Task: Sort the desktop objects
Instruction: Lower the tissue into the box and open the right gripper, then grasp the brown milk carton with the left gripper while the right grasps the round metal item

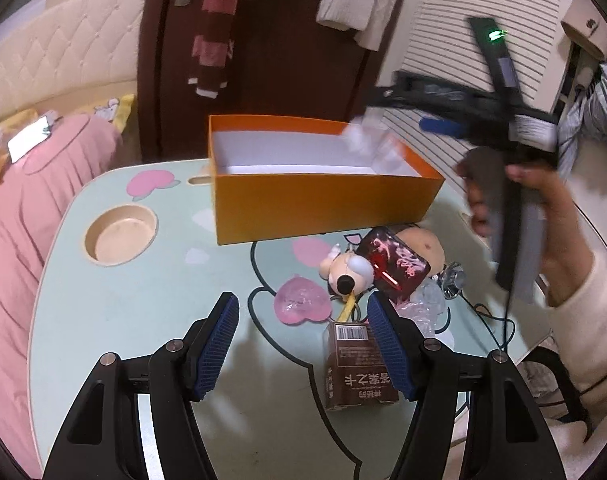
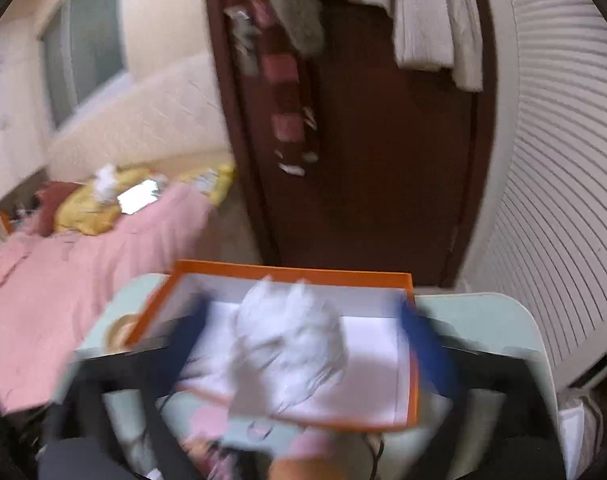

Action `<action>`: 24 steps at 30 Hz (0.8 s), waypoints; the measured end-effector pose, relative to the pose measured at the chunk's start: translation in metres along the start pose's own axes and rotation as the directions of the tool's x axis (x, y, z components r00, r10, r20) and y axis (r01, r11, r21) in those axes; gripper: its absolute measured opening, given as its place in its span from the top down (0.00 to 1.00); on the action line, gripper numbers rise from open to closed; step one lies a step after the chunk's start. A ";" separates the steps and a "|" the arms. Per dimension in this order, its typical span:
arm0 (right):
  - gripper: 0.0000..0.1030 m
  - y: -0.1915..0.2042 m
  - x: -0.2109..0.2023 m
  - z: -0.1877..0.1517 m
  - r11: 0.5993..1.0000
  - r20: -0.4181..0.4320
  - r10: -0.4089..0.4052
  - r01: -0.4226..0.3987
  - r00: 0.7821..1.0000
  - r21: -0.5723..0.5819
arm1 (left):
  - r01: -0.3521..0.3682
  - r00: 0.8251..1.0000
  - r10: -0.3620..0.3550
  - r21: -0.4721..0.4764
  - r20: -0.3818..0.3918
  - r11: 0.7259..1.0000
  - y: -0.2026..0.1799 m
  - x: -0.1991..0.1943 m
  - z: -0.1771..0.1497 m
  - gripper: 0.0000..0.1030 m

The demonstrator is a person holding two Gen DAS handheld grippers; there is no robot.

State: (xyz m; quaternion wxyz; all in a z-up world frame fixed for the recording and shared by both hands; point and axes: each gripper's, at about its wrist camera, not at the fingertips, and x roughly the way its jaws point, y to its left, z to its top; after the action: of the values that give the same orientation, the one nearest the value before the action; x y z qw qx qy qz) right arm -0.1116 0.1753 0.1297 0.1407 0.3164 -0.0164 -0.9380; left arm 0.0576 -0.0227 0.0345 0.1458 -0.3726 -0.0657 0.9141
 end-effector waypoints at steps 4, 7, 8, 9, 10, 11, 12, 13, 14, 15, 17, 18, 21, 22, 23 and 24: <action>0.00 -0.007 0.009 -0.002 0.997 0.009 -0.002 0.001 1.000 0.075 | 0.005 1.000 -0.006 -0.033 -0.012 0.999 0.006 0.004 0.000 0.36; 0.00 -0.011 -0.002 -0.001 0.996 0.038 0.004 -0.007 0.999 0.091 | 0.015 0.999 -0.017 -0.047 -0.028 0.999 0.008 0.009 -0.002 0.36; 0.00 -0.013 -0.011 0.000 0.995 0.057 0.015 -0.021 0.998 0.094 | 0.019 0.999 -0.021 -0.045 -0.029 0.999 0.007 0.009 -0.002 0.36; 0.00 -0.014 -0.021 0.001 0.995 0.077 0.031 -0.038 0.997 0.097 | 0.024 0.999 -0.025 -0.040 -0.028 0.999 0.005 0.008 -0.002 0.36; 0.00 -0.016 -0.031 0.001 0.994 0.096 0.048 -0.057 0.994 0.097 | 0.030 0.999 -0.031 -0.032 -0.027 0.999 0.004 0.007 -0.003 0.36; 0.00 -0.017 -0.044 -0.001 0.992 0.114 0.067 -0.078 0.991 0.095 | 0.044 0.999 -0.045 -0.020 -0.027 0.999 0.001 0.006 -0.003 0.38; 0.00 -0.018 -0.054 -0.004 0.992 0.126 0.082 -0.094 0.989 0.090 | 0.064 0.997 -0.064 -0.005 -0.032 0.998 -0.003 0.005 -0.003 0.40; 0.00 -0.018 -0.061 -0.008 0.992 0.126 0.089 -0.099 0.988 0.077 | 0.085 0.996 -0.085 0.010 -0.040 0.996 -0.006 0.004 -0.003 0.46; 0.00 -0.018 -0.069 -0.014 0.994 0.119 0.090 -0.097 0.989 0.058 | 0.103 0.993 -0.101 0.026 -0.052 0.994 -0.010 0.004 -0.004 0.49; 0.00 -0.018 -0.076 -0.022 0.995 0.108 0.083 -0.088 0.991 0.040 | 0.110 0.992 -0.108 0.040 -0.064 0.993 -0.015 0.005 -0.006 0.49; 0.00 -0.019 -0.088 -0.043 0.998 0.090 0.054 -0.056 0.994 0.011 | 0.116 0.990 -0.110 0.065 -0.084 0.991 -0.023 0.006 -0.009 0.50; 0.00 -0.019 -0.091 -0.054 0.999 0.075 0.039 -0.039 0.996 0.001 | 0.114 0.990 -0.106 0.078 -0.095 0.990 -0.027 0.007 -0.011 0.50; 0.00 -0.023 -0.095 -0.084 1.000 0.010 0.002 -0.001 1.000 -0.019 | 0.106 0.990 -0.095 0.108 -0.107 0.989 -0.036 0.007 -0.012 0.50; 0.00 -0.024 -0.095 -0.092 1.000 -0.011 -0.004 0.004 1.000 -0.017 | 0.101 0.990 -0.087 0.122 -0.112 0.987 -0.039 0.007 -0.013 0.49; 0.00 -0.026 -0.094 -0.099 1.000 -0.031 -0.008 0.008 0.999 -0.014 | 0.094 0.990 -0.078 0.139 -0.118 0.986 -0.043 0.006 -0.014 0.50; 0.00 -0.028 -0.093 -0.105 1.000 -0.050 -0.007 0.007 0.999 -0.008 | 0.085 0.990 -0.066 0.157 -0.126 0.984 -0.047 0.007 -0.015 0.50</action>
State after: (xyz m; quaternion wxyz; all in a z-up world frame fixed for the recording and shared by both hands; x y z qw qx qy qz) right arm 0.0146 0.2336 0.0969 0.1390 0.3392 -0.0079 -0.9304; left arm 0.0738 0.0238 0.0296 0.2138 -0.4111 0.0038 0.8862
